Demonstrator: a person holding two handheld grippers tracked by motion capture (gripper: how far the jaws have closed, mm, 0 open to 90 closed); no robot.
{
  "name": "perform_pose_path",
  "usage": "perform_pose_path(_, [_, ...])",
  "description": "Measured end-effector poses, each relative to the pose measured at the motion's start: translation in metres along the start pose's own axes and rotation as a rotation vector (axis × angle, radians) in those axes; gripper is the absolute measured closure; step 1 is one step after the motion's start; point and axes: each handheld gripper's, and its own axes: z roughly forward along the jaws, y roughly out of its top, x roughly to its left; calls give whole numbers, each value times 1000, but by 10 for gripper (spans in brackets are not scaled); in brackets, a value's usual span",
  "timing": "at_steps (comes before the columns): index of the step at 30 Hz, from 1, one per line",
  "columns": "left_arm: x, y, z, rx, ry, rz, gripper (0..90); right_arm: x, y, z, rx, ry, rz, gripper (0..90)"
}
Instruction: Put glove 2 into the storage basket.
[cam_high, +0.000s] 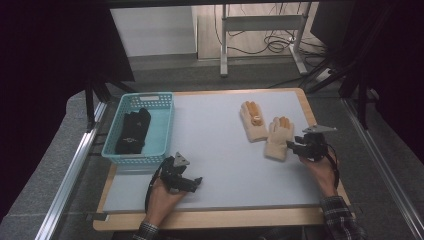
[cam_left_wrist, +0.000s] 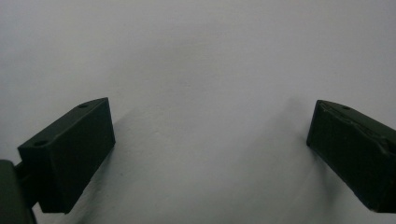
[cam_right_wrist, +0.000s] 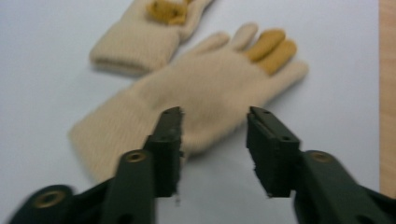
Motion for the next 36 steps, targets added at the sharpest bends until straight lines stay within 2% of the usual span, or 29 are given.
perform_pose_path(3, [0, 0, 0, 0, 0, 0, 14, 0, 11, 10, -6, 12, -3, 377])
perform_pose_path(5, [0, 0, 0, -1, 0, 0, 14, 1, 17, 20, 2, 25, -2, 338])
perform_pose_path(11, [0, 0, 0, -1, 0, 0, 15, 0, 26, 48, 32, 30, -43, 301])
perform_pose_path(13, [0, 0, 0, -1, 0, 0, 15, 0, 27, 61, 67, 20, -83, 300])
perform_pose_path(15, [0, 0, 0, -1, 0, 0, 15, 2, 26, 65, 83, 13, -96, 300])
perform_pose_path(16, [0, 0, 0, -1, 1, 0, 15, 6, 23, 70, 80, -13, -129, 331])
perform_pose_path(18, [0, 0, 0, -1, 1, 0, 16, 7, 23, 70, 79, -16, -128, 362])
perform_pose_path(19, [0, 0, 0, -1, 1, 0, 16, 9, 23, 68, 83, -17, -128, 483])
perform_pose_path(22, [0, 0, 0, -2, 1, 1, 16, 11, 24, 65, 96, -36, -130, 564])
perform_pose_path(23, [0, 0, 0, -1, 1, 0, 16, 11, 25, 63, 101, -44, -118, 641])
perform_pose_path(24, [0, 0, 0, -2, 1, 0, 16, 11, 25, 63, 101, -44, -118, 641])
perform_pose_path(25, [0, 0, 0, -2, 1, 0, 16, 11, 25, 62, 93, -39, -104, 678])
perform_pose_path(28, [0, 0, 0, -1, 1, 0, 17, 7, 27, 54, 60, -1, -65, 800])
perform_pose_path(32, [0, 0, 0, -1, 1, 0, 17, 11, 27, 45, 59, -12, -93, 823])
perform_pose_path(36, [0, 0, 0, -1, 1, 0, 17, 14, 27, 35, 37, -1, -101, 823])
